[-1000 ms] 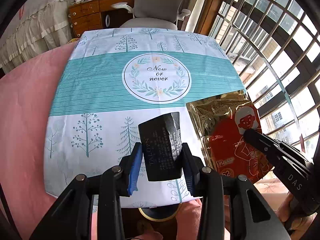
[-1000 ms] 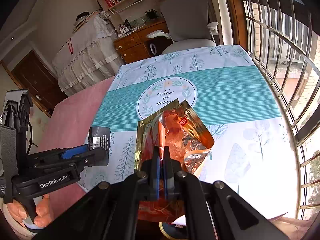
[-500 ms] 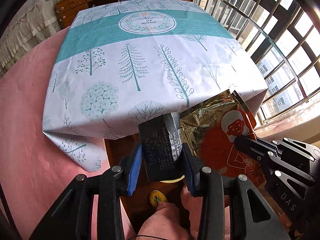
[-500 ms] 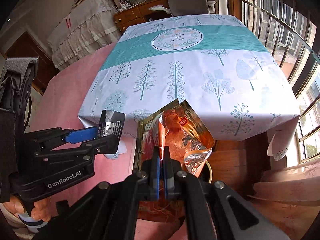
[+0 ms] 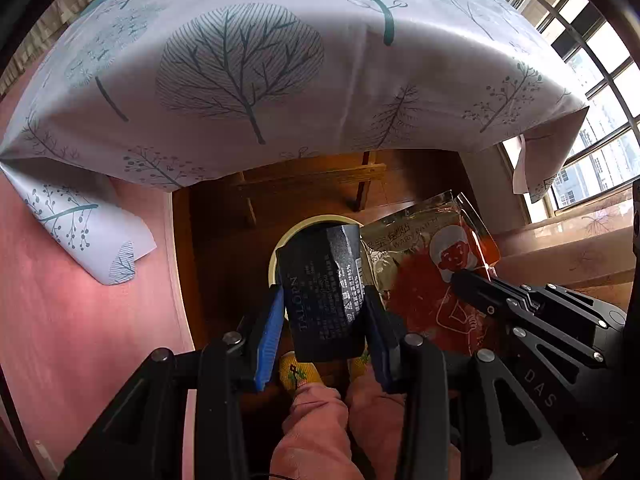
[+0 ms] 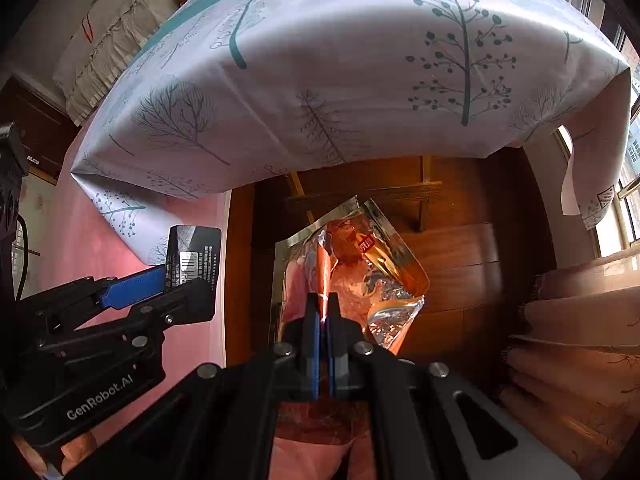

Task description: Collect trash

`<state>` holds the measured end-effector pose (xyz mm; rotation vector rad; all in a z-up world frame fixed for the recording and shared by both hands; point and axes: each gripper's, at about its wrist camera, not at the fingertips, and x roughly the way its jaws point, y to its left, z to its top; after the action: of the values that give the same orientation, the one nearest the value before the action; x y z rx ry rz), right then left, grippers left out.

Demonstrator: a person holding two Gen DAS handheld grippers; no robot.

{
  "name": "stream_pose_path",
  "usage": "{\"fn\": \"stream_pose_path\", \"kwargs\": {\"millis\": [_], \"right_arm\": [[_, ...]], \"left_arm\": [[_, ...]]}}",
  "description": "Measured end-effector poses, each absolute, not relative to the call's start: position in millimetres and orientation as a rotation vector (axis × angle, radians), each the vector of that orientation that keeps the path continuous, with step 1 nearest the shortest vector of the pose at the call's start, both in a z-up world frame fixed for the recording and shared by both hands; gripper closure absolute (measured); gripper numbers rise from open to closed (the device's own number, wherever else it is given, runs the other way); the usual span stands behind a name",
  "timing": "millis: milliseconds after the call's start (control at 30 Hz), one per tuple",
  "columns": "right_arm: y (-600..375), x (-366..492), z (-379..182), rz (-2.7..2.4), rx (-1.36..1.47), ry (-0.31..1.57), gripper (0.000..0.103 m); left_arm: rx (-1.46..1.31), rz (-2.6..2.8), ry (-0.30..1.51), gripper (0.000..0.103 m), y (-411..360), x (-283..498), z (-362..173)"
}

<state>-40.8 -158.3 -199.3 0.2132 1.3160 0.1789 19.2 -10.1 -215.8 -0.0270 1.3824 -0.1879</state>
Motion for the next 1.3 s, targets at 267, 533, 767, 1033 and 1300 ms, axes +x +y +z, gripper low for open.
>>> {"fn": "stream_pose_path", "kwargs": {"millis": [267, 533, 767, 1033, 1300], "right_arm": [[-179, -26, -308, 0.137, 0.256, 1.376, 0.1], [-185, -12, -378, 0.109, 0.286, 1.418, 0.1], [-187, -3, -409, 0.125, 0.332, 1.46, 0.095], [-188, 1, -425, 0.067, 0.36, 1.498, 0.059], [-190, 1, -421, 0.055, 0.358, 1.48, 0.057]], "left_arm": [[-0.057, -0.141, 1.441, 0.066, -18, 29, -324], [-0.059, -0.14, 1.479, 0.065, -25, 38, -389], [-0.03, -0.155, 1.478, 0.059, -33, 44, -406], [-0.02, -0.111, 1.474, 0.013, -19, 52, -410], [-0.026, -0.088, 1.464, 0.008, -8, 56, -405]]}}
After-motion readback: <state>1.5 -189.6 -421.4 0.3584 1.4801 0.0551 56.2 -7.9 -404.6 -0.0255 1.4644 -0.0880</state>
